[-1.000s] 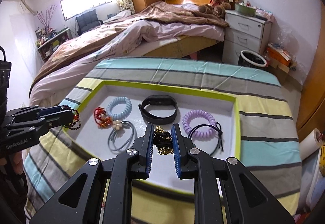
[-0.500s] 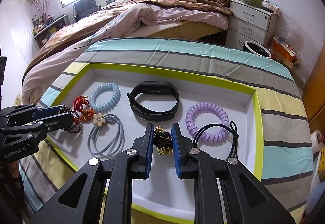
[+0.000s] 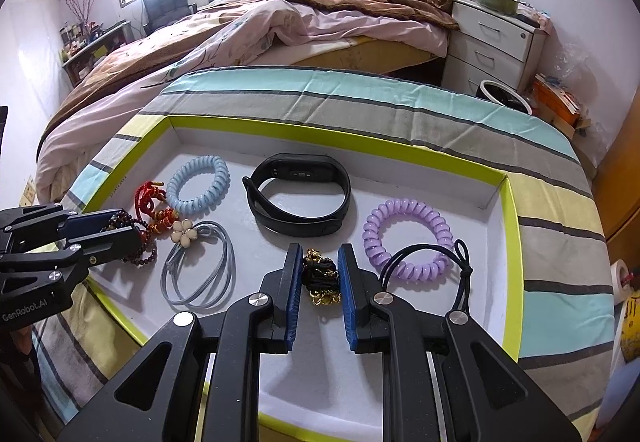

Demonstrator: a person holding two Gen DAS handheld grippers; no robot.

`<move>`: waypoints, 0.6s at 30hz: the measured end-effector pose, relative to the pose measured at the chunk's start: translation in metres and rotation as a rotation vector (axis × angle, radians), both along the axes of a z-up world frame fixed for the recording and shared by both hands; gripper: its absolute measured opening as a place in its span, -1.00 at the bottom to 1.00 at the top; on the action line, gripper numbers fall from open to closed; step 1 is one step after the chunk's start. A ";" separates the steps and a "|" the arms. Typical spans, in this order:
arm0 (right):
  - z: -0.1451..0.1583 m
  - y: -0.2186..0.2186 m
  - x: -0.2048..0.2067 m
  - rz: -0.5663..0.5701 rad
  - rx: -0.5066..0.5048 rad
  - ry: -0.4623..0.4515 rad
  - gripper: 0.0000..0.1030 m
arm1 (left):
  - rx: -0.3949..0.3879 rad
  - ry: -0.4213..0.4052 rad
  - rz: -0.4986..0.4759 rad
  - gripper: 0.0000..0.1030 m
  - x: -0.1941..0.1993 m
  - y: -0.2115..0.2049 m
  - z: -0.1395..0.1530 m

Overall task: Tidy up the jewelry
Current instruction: 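Carry the beaded bracelet and gold charm into the box and release both, then withdraw both open grippers from the box toward the red tassel and pink clip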

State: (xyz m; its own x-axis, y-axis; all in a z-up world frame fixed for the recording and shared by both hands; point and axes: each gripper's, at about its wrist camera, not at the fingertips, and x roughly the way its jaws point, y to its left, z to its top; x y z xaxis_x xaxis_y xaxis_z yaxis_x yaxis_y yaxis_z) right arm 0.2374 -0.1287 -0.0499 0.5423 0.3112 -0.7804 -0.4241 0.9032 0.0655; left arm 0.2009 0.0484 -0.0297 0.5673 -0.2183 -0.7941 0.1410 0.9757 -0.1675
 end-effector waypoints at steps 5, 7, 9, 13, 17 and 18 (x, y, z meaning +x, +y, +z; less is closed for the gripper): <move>0.000 -0.001 0.000 -0.004 0.007 0.003 -0.62 | -0.006 -0.001 -0.001 -0.46 0.000 0.000 0.000; 0.000 -0.003 0.001 -0.007 0.011 0.001 -0.59 | -0.008 -0.003 0.001 -0.43 -0.001 0.000 0.001; 0.000 -0.004 0.001 -0.010 0.019 0.005 -0.58 | -0.010 -0.012 -0.004 -0.29 -0.002 0.000 0.003; 0.001 -0.005 0.000 -0.007 0.030 0.003 -0.50 | -0.018 -0.013 -0.003 -0.27 -0.002 0.000 0.004; 0.003 -0.006 -0.001 -0.010 0.044 -0.004 -0.20 | -0.031 -0.017 -0.004 -0.14 -0.004 0.000 0.006; 0.004 -0.006 -0.002 -0.013 0.043 -0.007 -0.20 | -0.034 -0.017 -0.005 -0.14 -0.005 0.000 0.006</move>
